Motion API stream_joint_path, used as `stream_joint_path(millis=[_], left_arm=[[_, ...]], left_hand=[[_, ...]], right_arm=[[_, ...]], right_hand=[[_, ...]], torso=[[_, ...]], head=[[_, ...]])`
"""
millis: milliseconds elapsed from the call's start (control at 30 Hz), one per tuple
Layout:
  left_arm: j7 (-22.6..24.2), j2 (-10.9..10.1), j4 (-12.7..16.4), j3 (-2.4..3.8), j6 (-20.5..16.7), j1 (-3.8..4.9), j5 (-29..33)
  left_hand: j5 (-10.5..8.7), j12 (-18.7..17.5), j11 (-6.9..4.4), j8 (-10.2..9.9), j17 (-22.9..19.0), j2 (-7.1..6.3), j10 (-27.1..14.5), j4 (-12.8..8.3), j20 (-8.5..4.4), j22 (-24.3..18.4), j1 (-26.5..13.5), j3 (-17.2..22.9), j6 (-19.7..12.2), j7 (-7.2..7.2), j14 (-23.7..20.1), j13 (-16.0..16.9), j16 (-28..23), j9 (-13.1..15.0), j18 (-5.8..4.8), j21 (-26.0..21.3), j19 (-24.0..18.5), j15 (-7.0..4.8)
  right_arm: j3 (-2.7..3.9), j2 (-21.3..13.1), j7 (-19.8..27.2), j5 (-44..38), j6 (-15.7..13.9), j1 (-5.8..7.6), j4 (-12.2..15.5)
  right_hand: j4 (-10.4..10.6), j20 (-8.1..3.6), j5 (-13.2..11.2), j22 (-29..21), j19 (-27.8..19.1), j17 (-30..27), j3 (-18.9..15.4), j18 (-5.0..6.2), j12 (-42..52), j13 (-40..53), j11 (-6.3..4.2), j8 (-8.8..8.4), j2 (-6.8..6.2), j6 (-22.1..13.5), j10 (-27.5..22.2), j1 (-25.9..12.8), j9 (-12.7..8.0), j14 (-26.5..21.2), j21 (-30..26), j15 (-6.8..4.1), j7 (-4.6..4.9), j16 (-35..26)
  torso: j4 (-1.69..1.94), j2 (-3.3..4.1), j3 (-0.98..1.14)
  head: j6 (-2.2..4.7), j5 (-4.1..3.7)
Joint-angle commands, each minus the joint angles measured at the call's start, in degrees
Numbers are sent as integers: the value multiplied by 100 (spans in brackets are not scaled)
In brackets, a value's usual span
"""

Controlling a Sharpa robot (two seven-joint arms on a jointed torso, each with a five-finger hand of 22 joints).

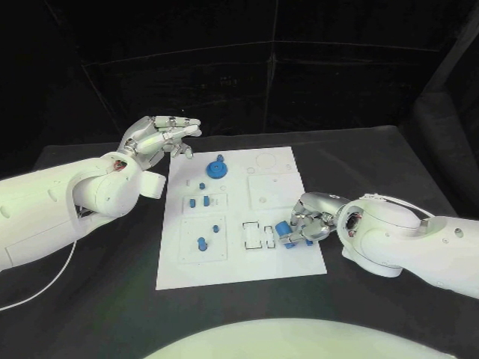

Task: Assemble the parts on the task board

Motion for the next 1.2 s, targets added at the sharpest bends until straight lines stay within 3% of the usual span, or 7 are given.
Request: stream_joint_path(millis=[33,400,567,700,933,1067,1200], left_arm=[[16,-10,13,2,86,7,18],[21,-39,30,2,88,7,18],[20,-39,28,2,90,6,18],[19,-37,24,1,92,5,18],[4,-33,11,0,110,1,18],[-5,-30,6,-1,120,0,18],[-23,-34,8,-2,133,-1,18]], left_hand=[[-9,33,-14,3,-5,69,-37,-3,43,-5,0,-29,-41,10,-38,9,-7,-5,115,-32,2,2],[-9,33,-14,3,-5,69,-37,-3,43,-5,0,-29,-41,10,-38,9,-7,-5,115,-32,2,2],[-9,33,-14,3,-5,69,-37,-3,43,-5,0,-29,-41,10,-38,9,-7,-5,115,-32,2,2],[-9,37,-13,3,-6,71,-44,0,44,-8,-1,-39,-46,11,-40,10,-5,-6,115,-36,3,4],[-8,38,-13,2,-8,73,-50,-3,45,-11,5,-42,-49,11,-41,10,-4,-6,116,-38,4,4],[-8,38,-13,2,-8,73,-50,-3,45,-11,5,-42,-49,11,-41,10,-4,-6,116,-38,4,4],[-8,41,-14,3,-7,77,-55,-7,45,-13,17,-43,-53,10,-41,11,-2,-5,116,-40,6,4]], right_arm=[[-12,68,-73,-130,55,-63,-85],[-12,146,-134,-183,-113,-142,-143],[-12,84,-97,-142,-601,-149,-27],[-11,18,-42,-46,-920,-150,108],[-9,-102,255,390,-1821,-150,421],[-8,-101,291,594,-1956,-149,484],[-8,-27,226,782,-1863,-149,475]], right_hand=[[-7,-6,32,2,-17,64,-12,-19,-15,14,-4,24,40,-62,-25,-36,-11,330,-22,-22,-1,-19],[-22,-8,271,14,-8,97,34,-21,-33,91,-8,171,272,-137,-23,91,31,335,-22,-25,-5,-12],[-34,-14,382,43,12,165,32,-26,-41,120,-20,237,343,-131,-8,170,49,348,-8,-33,-17,15],[-45,-27,701,65,30,211,16,-30,-64,152,-34,302,385,-128,11,305,61,356,2,-46,-30,32],[-27,-34,879,167,86,297,-20,-50,-49,221,-40,335,416,-121,48,339,61,372,51,-51,-35,66],[-27,-34,883,171,88,286,-24,-51,-61,207,-40,337,415,-120,43,336,61,370,53,-52,-36,62],[-26,-34,887,169,89,286,-28,-51,-67,202,-40,338,417,-120,42,332,61,370,53,-52,-36,62]], torso=[[-2,-3,-3],[-4,-11,-1],[-5,-11,4],[-17,-15,9],[-3,-7,-5],[5,-5,-10],[7,6,-11]], head=[[-10,10],[-20,42],[-12,39],[-1,48],[6,41],[0,53],[-17,78]])
